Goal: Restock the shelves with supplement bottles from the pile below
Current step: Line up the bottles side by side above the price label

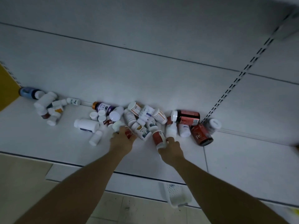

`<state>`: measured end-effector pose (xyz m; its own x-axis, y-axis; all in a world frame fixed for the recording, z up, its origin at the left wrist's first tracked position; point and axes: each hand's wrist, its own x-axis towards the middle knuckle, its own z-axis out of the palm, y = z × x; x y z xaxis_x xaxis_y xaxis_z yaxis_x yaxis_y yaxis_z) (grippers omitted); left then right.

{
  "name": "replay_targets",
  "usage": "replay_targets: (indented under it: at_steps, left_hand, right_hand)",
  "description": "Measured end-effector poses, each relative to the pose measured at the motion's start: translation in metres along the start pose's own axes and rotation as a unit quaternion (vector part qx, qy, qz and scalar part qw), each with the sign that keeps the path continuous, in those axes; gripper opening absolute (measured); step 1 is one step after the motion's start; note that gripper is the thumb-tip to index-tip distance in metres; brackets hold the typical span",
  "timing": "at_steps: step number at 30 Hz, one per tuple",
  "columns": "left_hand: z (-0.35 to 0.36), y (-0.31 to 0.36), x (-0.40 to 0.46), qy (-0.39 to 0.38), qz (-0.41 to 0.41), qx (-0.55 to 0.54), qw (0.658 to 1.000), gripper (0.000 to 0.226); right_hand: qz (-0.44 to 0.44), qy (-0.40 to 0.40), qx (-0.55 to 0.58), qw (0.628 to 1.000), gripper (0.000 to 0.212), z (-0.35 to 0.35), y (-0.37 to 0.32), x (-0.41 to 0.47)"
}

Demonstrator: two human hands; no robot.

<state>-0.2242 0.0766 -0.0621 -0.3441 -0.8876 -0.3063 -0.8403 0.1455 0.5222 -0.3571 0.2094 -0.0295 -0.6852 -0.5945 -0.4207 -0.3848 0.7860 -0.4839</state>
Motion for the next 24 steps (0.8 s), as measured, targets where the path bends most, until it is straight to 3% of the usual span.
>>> replay_targets:
  at_steps: [2,8,12,14,16,18,21,24]
  left_hand:
    - [0.003,0.002,-0.001,0.022,-0.025,-0.027,0.999,0.066]
    - [-0.007,-0.002,-0.015,0.022,-0.083,-0.245,0.966,0.06]
    - [-0.03,0.0,-0.05,-0.016,-0.119,-0.426,0.897,0.067]
    - [-0.048,0.009,-0.076,-0.046,-0.127,-0.508,0.851,0.06]
    - [-0.069,0.022,-0.107,-0.081,-0.104,-0.562,0.816,0.052]
    - [-0.09,0.034,-0.138,-0.12,-0.046,-0.583,0.802,0.048]
    - [-0.118,0.049,-0.175,-0.176,0.045,-0.582,0.793,0.065]
    - [-0.138,0.064,-0.2,-0.233,0.113,-0.565,0.783,0.088]
  right_hand:
    - [0.002,0.013,0.058,0.998,0.051,-0.003,0.004,-0.002]
    - [-0.011,0.073,0.219,0.973,0.044,-0.029,0.007,-0.016]
    - [-0.028,0.076,0.317,0.945,0.049,-0.05,0.004,-0.041]
    - [-0.035,0.052,0.351,0.934,0.039,-0.062,-0.002,-0.059]
    - [-0.039,0.008,0.398,0.916,0.033,-0.076,-0.007,-0.081]
    - [-0.058,-0.013,0.426,0.903,0.04,-0.091,-0.01,-0.103]
    - [-0.071,0.007,0.485,0.871,0.049,-0.112,-0.011,-0.134]
    - [-0.05,0.012,0.584,0.81,0.033,-0.133,-0.013,-0.168]
